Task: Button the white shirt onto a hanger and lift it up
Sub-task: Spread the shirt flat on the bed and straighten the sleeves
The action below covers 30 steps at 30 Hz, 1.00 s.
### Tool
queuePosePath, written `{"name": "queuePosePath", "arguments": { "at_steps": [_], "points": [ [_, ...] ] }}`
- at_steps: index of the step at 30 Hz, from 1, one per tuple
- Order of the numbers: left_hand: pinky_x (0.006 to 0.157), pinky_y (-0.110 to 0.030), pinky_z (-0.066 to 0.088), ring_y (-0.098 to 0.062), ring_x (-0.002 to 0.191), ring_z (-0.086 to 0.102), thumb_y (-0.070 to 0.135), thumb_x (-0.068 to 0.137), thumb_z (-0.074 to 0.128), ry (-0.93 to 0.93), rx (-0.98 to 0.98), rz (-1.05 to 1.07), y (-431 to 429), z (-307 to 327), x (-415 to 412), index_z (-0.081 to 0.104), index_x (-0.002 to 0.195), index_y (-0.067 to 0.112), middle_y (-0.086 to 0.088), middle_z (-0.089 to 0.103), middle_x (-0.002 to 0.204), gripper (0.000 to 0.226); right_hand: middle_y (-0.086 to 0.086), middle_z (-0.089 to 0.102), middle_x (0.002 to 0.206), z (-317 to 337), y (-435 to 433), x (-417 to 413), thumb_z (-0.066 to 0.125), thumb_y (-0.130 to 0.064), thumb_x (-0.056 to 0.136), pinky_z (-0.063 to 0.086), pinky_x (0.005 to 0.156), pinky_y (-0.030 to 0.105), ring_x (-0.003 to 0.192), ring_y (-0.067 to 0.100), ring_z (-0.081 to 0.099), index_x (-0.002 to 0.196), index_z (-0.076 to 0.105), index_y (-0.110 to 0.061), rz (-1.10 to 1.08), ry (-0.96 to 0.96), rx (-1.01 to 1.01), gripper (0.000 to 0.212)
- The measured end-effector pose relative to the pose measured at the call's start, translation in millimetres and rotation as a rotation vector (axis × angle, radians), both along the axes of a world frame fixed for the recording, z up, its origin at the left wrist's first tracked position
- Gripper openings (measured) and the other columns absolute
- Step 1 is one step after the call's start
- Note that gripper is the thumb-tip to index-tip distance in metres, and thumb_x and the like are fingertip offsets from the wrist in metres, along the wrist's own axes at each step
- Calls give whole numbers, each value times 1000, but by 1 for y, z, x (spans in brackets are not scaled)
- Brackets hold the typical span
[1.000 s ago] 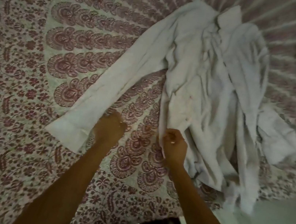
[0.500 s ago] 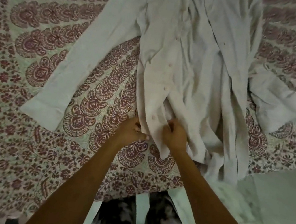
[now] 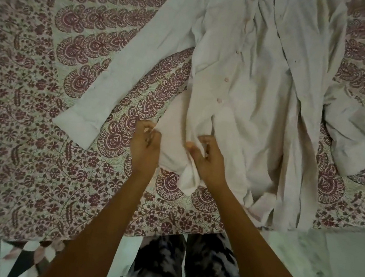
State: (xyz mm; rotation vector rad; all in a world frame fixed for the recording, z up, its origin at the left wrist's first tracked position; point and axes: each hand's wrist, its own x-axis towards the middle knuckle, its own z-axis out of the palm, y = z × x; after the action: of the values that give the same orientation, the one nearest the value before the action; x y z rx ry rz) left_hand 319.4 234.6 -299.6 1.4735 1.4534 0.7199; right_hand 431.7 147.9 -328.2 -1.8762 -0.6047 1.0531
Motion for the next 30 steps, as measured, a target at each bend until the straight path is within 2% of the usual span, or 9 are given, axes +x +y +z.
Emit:
{"name": "queuePosePath", "arguments": {
  "at_steps": [2, 5, 7, 11, 15, 19, 23, 27, 30],
  "points": [
    [52, -15, 33, -1, 58, 44, 0, 86, 54, 79, -26, -12, 7, -2, -22, 54, 90, 13, 4, 49, 66, 14, 5, 56, 84, -2, 4, -12, 59, -21, 89, 38, 65, 19, 74, 15, 52, 93, 55, -6, 48, -25, -15, 16],
    [64, -19, 43, -15, 76, 55, 14, 87, 62, 268, -58, -103, 14, -15, -65, 62, 99, 6, -2, 61, 85, 15, 6, 49, 83, -2, 5, -16, 52, -19, 92, 41, 71, 31, 79, 21, 48, 81, 50, -17, -205, 190, -53, 12],
    [74, -24, 45, -19, 87, 58, 20, 87, 62, 354, -105, -105, 14, -23, -92, 63, 107, 6, -7, 64, 96, 25, 4, 42, 74, -1, 0, -12, 45, -22, 96, 38, 60, 28, 68, 17, 43, 86, 45, -14, -397, 381, -98, 13],
    [69, -26, 41, -31, 91, 62, 23, 89, 59, 580, -133, -133, 5, -33, -116, 62, 108, 1, -22, 67, 101, 30, -1, 45, 75, -2, -13, -23, 41, -30, 97, 38, 64, 24, 71, 14, 46, 99, 44, -13, -281, 396, -199, 17],
    [84, -30, 44, -24, 98, 57, 15, 85, 65, 391, -378, -131, -8, -35, -114, 50, 121, 5, -11, 61, 110, 40, -4, 51, 90, -12, -22, -31, 56, -40, 88, 44, 71, 27, 83, 14, 51, 114, 43, -17, -296, 384, -344, 38],
    [73, -26, 51, -23, 100, 54, -9, 81, 59, 189, -474, -206, -20, -35, -123, 27, 133, 18, 2, 50, 109, 67, -3, 50, 67, -29, -45, -21, 59, -29, 88, 37, 40, 19, 53, 13, 45, 93, 56, -8, -310, 217, -412, 22],
    [66, -20, 48, -15, 85, 56, -3, 81, 64, 182, -424, -338, -30, -44, -132, 11, 144, 27, 4, 46, 114, 88, -4, 50, 71, -33, -50, -7, 60, -27, 88, 48, 65, 34, 71, 21, 53, 97, 52, -7, -467, 35, -326, 23],
    [89, -35, 46, -18, 96, 59, 7, 87, 61, 82, -524, -178, -36, -47, -122, 30, 139, 26, -2, 62, 102, 64, -1, 50, 70, -36, -49, -7, 65, -24, 84, 45, 68, 34, 72, 21, 51, 88, 51, -8, -377, 71, -303, 22],
    [73, -29, 50, -12, 75, 60, 3, 87, 58, 193, -398, -178, -33, -46, -113, 57, 117, 13, -7, 66, 88, 32, 6, 55, 76, -37, -48, -9, 67, -24, 82, 45, 69, 33, 72, 19, 52, 87, 53, -10, -341, 82, -293, 21]
  ]
}}
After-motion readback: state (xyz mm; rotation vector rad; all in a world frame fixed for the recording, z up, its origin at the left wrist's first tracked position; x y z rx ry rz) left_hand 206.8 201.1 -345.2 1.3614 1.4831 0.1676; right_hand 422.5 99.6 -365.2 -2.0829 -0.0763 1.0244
